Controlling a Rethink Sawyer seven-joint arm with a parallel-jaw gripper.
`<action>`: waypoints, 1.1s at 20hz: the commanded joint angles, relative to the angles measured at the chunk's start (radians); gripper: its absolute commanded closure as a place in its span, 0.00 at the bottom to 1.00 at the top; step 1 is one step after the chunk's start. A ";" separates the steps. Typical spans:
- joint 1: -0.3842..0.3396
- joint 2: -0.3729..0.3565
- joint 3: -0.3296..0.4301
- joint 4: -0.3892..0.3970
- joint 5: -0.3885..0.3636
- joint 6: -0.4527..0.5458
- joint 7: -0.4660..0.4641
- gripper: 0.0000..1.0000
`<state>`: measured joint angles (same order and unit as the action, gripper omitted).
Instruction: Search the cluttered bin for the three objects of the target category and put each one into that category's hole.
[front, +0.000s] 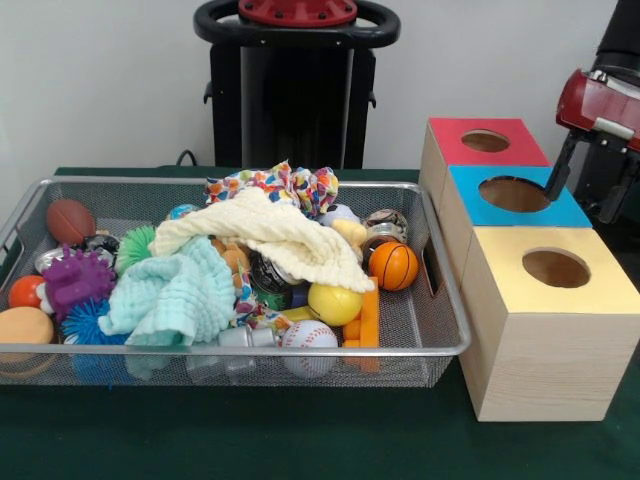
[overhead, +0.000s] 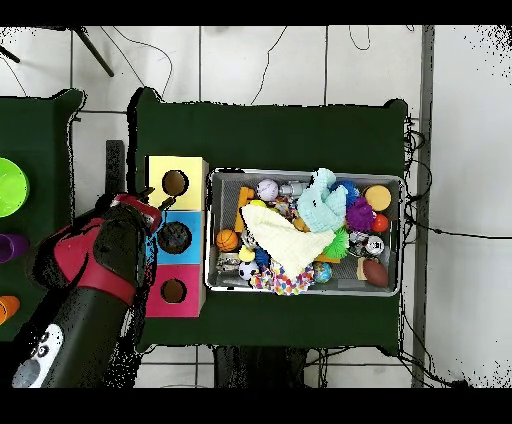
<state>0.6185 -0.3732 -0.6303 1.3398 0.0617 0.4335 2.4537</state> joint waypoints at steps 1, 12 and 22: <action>-0.037 0.008 0.073 0.108 0.017 0.011 0.149 0.00; -0.036 -0.011 0.069 0.099 0.021 0.050 0.140 0.00; -0.094 -0.071 0.129 0.144 0.014 0.040 0.075 0.00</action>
<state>0.5953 -0.4066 -0.6294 1.3564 0.0617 0.4335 2.4537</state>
